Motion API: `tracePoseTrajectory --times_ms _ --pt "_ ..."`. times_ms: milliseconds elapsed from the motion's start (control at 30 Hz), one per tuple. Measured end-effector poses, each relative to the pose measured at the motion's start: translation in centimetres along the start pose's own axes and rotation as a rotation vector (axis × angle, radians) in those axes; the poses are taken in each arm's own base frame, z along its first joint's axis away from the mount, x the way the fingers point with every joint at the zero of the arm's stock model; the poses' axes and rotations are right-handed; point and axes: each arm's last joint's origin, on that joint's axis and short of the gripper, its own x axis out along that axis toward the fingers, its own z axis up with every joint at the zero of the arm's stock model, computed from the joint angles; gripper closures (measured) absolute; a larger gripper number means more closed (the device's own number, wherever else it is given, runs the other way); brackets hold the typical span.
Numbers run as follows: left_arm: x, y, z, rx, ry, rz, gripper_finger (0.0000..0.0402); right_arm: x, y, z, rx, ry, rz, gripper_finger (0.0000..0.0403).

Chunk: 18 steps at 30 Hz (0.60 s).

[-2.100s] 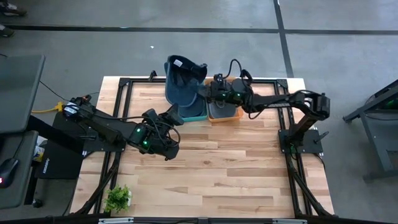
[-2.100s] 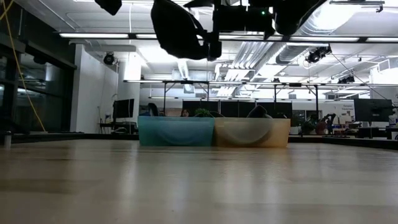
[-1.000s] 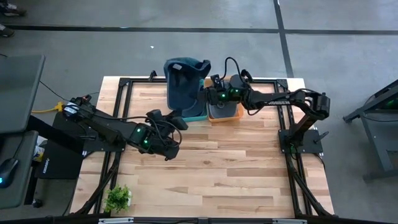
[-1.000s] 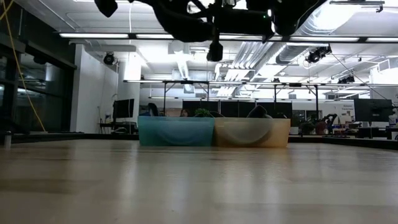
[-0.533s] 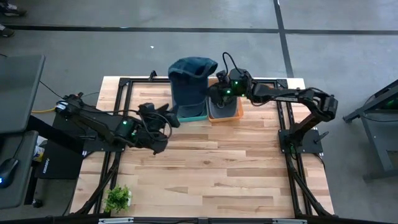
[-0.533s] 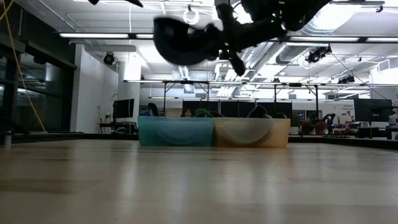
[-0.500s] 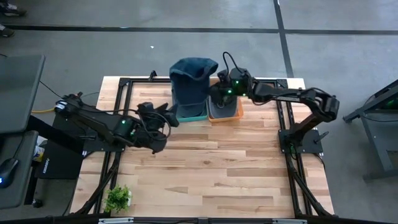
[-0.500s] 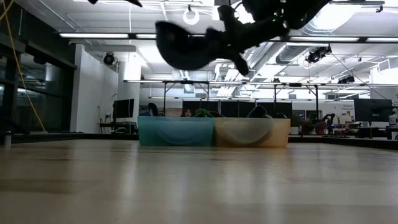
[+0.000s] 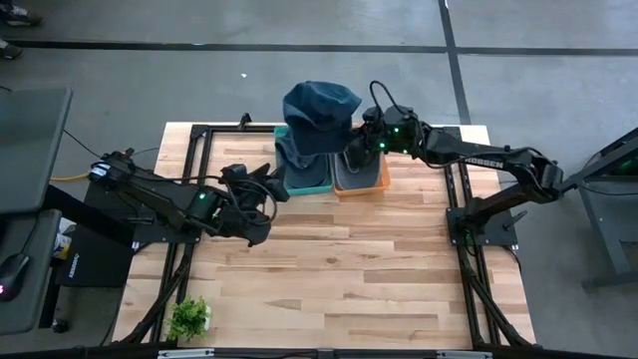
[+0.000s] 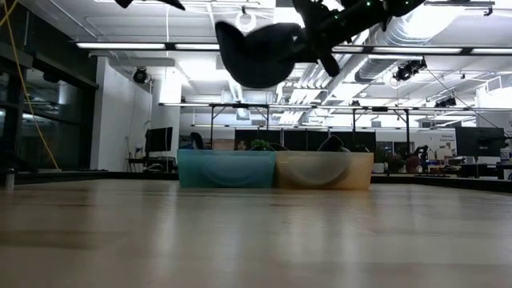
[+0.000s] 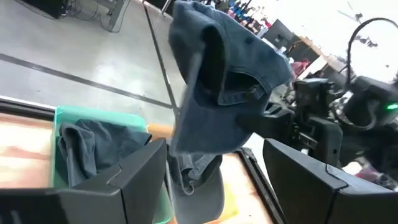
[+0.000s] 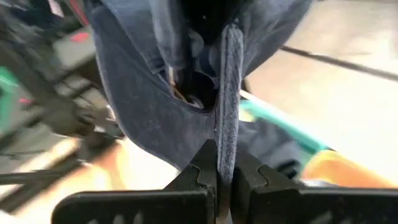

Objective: Pick & Place hat
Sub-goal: Put the blue cap into the green bin

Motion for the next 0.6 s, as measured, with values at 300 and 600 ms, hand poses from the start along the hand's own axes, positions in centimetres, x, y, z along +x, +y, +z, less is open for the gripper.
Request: tracePoseTrajectory --times_ms 300,600 --pt "1.1 -0.1 -0.2 -0.020 0.055 0.021 0.0138 -0.1 0.4 0.2 -0.024 -0.028 0.000 0.0398" --pt "2.5 -0.2 -0.5 0.013 0.116 0.041 0.0138 -0.1 0.8 0.1 0.014 -0.015 0.048 0.0398"
